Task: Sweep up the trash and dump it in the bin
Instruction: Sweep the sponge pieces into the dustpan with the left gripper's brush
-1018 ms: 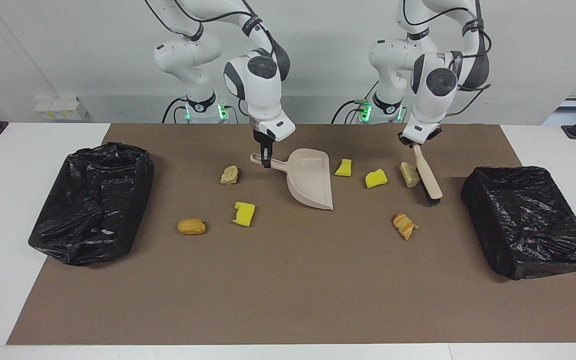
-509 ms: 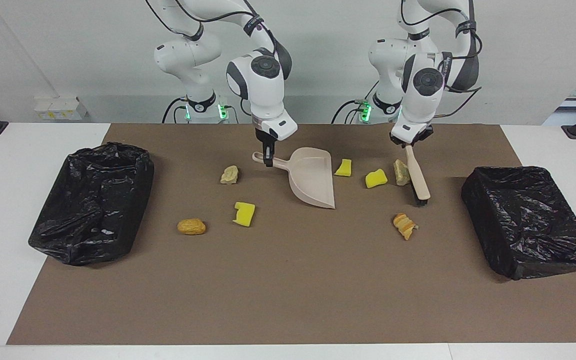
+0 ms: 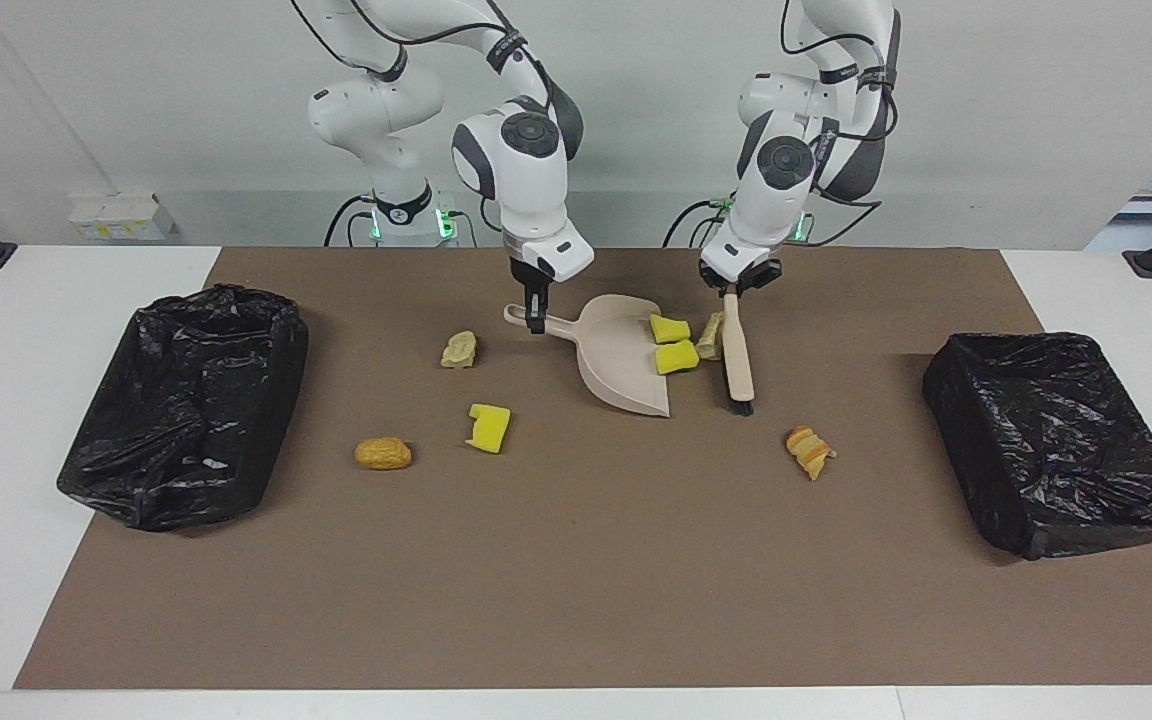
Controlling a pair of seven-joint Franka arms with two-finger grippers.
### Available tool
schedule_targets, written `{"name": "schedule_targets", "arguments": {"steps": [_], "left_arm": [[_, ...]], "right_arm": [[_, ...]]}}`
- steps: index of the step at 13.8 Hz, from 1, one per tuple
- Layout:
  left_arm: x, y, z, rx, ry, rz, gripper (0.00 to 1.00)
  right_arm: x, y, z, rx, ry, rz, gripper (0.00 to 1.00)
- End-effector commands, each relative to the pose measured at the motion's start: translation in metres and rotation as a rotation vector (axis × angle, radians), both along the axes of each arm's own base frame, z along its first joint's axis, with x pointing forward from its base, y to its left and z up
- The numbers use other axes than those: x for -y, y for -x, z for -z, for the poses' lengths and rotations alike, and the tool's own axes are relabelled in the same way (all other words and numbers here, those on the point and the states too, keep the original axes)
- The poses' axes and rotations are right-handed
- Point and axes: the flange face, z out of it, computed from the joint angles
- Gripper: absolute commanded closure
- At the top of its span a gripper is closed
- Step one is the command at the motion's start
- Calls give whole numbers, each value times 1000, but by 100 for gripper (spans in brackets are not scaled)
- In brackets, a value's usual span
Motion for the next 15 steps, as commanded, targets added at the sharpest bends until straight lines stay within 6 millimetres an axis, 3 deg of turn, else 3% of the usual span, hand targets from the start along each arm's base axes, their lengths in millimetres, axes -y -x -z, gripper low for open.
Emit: {"name": "schedule_targets", "arguments": {"steps": [1,4,8,10,12,15], "left_arm": [[36,3,-6,-1,60,-44,100],[75,22,-17,2,91,-31,100],[114,27,-37,22,108,-59,100],[140,23,-46,33,106,-114,100],[143,10,-60,53,121,-171,100],[145,8,-77,74,130,-216,100]], "right_arm": [[8,2,1,-14,5,22,100],[21,-4,3,-23,22,28,100],[24,-5,4,-28,30,12,100],[37,-15,7,-24,25,-4,100],[39,-19,7,-5,12,-8,100],[46,-26,9,3,-4,2,100]]}}
